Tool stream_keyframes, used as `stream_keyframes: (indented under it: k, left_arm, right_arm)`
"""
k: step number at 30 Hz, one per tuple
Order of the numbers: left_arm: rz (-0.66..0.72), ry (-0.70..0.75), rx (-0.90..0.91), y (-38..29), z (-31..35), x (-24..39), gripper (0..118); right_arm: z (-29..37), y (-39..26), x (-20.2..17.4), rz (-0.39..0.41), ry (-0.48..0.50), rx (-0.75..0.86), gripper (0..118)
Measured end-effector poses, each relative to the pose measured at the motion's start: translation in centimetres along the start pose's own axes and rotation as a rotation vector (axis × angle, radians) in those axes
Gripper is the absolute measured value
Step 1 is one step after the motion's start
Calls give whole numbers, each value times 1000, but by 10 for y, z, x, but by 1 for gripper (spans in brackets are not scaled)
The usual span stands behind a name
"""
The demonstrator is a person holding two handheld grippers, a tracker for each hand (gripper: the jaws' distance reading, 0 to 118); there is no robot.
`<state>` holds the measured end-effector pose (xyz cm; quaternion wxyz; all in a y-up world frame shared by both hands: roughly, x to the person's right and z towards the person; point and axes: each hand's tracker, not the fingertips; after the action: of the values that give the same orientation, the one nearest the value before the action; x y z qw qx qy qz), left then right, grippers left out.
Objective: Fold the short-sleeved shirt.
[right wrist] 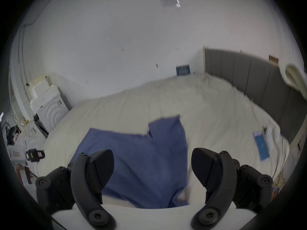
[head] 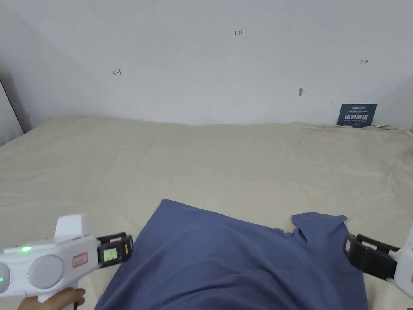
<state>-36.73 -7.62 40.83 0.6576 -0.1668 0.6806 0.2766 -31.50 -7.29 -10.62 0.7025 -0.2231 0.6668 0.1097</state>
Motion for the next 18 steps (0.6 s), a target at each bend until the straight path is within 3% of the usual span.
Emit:
stream_keyframes:
  k: [6, 7, 9, 10, 11, 15, 16, 18]
  left_arm:
    - [-66, 9, 244, 22, 12, 33, 111]
    - [-64, 2, 286, 21, 13, 35, 107]
    - [-71, -25, 349, 19, 17, 43, 83]
    - [-75, -26, 370, 17, 17, 47, 69]
    - [-79, -27, 383, 15, 16, 48, 50]
    - [-99, -37, 423, 8, 17, 58, 5]
    - [-104, -34, 435, 6, 16, 60, 0]
    - [-114, -39, 435, 5, 15, 62, 0]
  right_arm:
    - [21, 17, -27, 89, -74, 200, 102]
    - [23, 17, -29, 100, -92, 228, 101]
    - [27, 17, -35, 111, -97, 272, 97]
    - [30, 17, -37, 119, -99, 284, 89]
    - [32, 16, -40, 128, -103, 303, 71]
    - [37, 12, -47, 171, -133, 366, 13]
    - [38, 10, -49, 170, -132, 376, 3]
    - [37, 7, -48, 176, -142, 404, 0]
